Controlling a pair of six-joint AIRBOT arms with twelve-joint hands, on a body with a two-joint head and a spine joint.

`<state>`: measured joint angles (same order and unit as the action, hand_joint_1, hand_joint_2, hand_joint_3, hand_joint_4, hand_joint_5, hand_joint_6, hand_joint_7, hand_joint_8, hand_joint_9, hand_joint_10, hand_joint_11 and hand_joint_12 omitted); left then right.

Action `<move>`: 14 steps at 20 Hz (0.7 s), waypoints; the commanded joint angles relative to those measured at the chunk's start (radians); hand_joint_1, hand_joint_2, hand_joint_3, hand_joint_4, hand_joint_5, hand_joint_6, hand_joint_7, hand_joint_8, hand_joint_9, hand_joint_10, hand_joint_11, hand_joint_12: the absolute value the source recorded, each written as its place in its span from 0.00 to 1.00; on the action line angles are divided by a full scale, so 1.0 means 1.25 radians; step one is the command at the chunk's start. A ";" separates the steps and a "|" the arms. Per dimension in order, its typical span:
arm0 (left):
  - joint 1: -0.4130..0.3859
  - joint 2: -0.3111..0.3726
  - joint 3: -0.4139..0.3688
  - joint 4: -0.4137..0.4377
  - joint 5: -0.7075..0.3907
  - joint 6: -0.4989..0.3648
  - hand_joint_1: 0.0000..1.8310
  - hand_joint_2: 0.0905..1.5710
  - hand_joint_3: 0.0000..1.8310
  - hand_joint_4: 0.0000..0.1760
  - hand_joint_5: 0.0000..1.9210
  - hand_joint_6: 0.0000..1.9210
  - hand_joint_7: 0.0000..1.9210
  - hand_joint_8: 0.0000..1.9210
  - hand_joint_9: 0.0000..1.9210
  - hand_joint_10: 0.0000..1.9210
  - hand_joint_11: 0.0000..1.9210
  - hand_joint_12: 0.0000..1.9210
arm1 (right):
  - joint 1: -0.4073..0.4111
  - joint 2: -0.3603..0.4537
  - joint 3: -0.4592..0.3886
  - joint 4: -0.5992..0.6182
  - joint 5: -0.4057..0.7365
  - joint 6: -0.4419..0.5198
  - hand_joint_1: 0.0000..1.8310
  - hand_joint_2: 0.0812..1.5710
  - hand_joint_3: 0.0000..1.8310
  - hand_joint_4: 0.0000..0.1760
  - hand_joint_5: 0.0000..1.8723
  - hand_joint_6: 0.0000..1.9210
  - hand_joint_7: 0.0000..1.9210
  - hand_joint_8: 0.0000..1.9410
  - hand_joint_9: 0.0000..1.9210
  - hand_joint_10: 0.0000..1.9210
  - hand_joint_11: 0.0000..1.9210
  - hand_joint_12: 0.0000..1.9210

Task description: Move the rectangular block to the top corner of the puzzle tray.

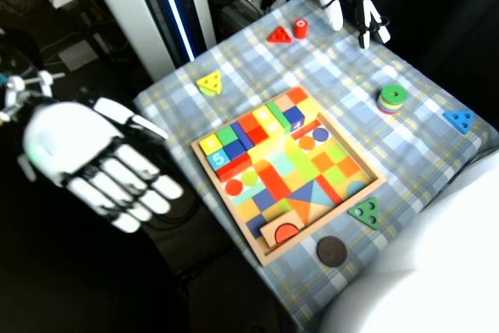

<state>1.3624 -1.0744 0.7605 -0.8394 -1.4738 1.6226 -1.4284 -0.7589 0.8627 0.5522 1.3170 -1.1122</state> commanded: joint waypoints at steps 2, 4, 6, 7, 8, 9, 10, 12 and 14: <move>-0.006 0.003 0.003 0.023 -0.086 -0.004 0.27 0.90 0.00 0.34 0.26 0.00 0.07 0.00 0.03 0.00 0.00 0.00 | -0.006 -0.013 -0.015 0.025 0.166 -0.006 0.00 0.71 0.00 0.00 0.06 0.00 0.03 0.00 0.00 0.00 0.00 0.03; -0.006 0.004 0.002 0.019 -0.093 -0.004 0.29 0.89 0.00 0.29 0.26 0.00 0.07 0.00 0.03 0.00 0.00 0.00 | -0.010 -0.024 -0.031 0.042 0.186 -0.034 0.00 0.69 0.00 0.00 0.07 0.00 0.03 0.00 0.00 0.00 0.00 0.00; -0.006 0.006 0.002 0.018 -0.103 -0.004 0.28 0.89 0.00 0.35 0.26 0.00 0.08 0.00 0.04 0.00 0.00 0.00 | -0.010 -0.042 -0.060 0.064 0.218 -0.094 0.00 0.70 0.00 0.00 0.07 0.00 0.04 0.00 0.00 0.00 0.00 0.00; -0.006 0.006 0.002 0.018 -0.105 -0.004 0.28 0.89 0.00 0.34 0.26 0.00 0.07 0.00 0.03 0.00 0.00 0.00 | -0.010 -0.048 -0.068 0.069 0.229 -0.105 0.00 0.69 0.00 0.00 0.07 0.01 0.04 0.00 0.00 0.00 0.00 0.00; -0.006 0.006 0.002 0.018 -0.108 -0.004 0.27 0.89 0.00 0.39 0.25 0.00 0.07 0.00 0.03 0.00 0.00 0.00 | -0.009 -0.056 -0.076 0.073 0.245 -0.117 0.00 0.66 0.00 0.00 0.08 0.01 0.04 0.01 0.01 0.00 0.00 0.00; -0.006 0.006 0.002 0.016 -0.110 -0.004 0.26 0.89 0.00 0.44 0.25 0.00 0.07 0.00 0.02 0.00 0.00 0.00 | -0.009 -0.067 -0.082 0.079 0.260 -0.120 0.00 0.66 0.00 0.00 0.09 0.01 0.05 0.01 0.01 0.01 0.00 0.00; -0.006 0.004 0.002 0.010 -0.110 -0.004 0.27 0.89 0.00 0.44 0.24 0.00 0.06 0.00 0.02 0.00 0.00 0.00 | -0.009 -0.080 -0.087 0.084 0.273 -0.121 0.00 0.66 0.00 0.00 0.08 0.01 0.05 0.01 0.01 0.00 0.00 0.00; -0.004 0.004 0.003 0.001 -0.116 -0.004 0.27 0.89 0.00 0.39 0.24 0.00 0.07 0.00 0.03 0.00 0.00 0.00 | -0.011 -0.090 -0.102 0.090 0.304 -0.121 0.00 0.67 0.00 0.00 0.05 0.00 0.03 0.00 0.00 0.00 0.00 0.00; -0.004 0.005 0.001 0.000 -0.126 -0.004 0.31 0.89 0.00 0.19 0.24 0.00 0.08 0.00 0.03 0.00 0.00 0.00 | -0.013 -0.094 -0.118 0.096 0.336 -0.126 0.00 0.67 0.00 0.00 0.00 0.00 0.00 0.00 0.00 0.00 0.00 0.00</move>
<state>1.3621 -1.0737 0.7601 -0.8829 -1.5101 1.6230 -1.4498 -0.8780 0.7105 0.6865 1.5852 -1.2629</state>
